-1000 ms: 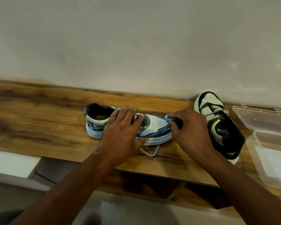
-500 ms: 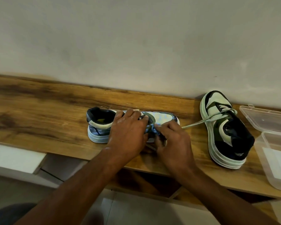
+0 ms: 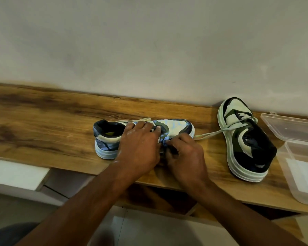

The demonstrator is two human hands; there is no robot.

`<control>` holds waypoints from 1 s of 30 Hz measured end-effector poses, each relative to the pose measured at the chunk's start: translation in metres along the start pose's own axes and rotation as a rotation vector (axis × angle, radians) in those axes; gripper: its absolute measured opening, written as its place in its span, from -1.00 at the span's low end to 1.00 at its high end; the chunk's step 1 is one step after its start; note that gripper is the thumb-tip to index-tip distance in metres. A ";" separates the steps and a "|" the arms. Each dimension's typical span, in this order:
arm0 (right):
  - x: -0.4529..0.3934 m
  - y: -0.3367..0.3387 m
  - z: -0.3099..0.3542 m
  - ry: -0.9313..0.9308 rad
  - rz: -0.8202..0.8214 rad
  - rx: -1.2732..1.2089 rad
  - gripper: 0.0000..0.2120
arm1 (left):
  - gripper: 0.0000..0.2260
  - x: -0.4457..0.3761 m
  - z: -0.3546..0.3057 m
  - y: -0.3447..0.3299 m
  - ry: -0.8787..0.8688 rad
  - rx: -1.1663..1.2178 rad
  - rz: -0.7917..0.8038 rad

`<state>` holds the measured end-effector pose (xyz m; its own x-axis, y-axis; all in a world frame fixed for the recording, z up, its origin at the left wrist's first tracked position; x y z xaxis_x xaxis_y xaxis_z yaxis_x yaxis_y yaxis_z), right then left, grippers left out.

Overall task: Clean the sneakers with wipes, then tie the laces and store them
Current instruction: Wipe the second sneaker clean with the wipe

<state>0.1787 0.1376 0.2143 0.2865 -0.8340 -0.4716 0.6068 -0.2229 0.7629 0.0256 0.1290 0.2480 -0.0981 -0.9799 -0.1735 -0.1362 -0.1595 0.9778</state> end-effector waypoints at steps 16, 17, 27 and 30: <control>-0.008 0.002 -0.005 0.008 -0.055 0.016 -0.74 | -0.51 -0.001 -0.001 0.000 0.001 -0.010 0.004; -0.010 0.003 -0.007 0.017 -0.055 0.008 -0.77 | -0.51 -0.001 -0.001 0.000 0.001 -0.009 0.005; -0.030 0.023 -0.032 -0.143 -0.094 0.040 -0.75 | -0.52 0.000 -0.001 -0.003 -0.003 0.000 0.005; -0.015 0.009 -0.008 -0.036 0.011 0.093 -0.78 | -0.51 0.000 -0.001 -0.003 -0.005 -0.003 0.011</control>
<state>0.1859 0.1527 0.2244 0.2647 -0.8538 -0.4482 0.5320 -0.2584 0.8064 0.0274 0.1293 0.2453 -0.1045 -0.9810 -0.1635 -0.1317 -0.1493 0.9800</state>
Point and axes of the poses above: each hand's wrist, its own x-axis away from the middle knuckle, its own y-axis out of the back of the hand, z = x × y, the point moved 1 cm from there along -x, towards the middle knuckle, and after that the axes turned 10 degrees about x, right-handed, at the moved point
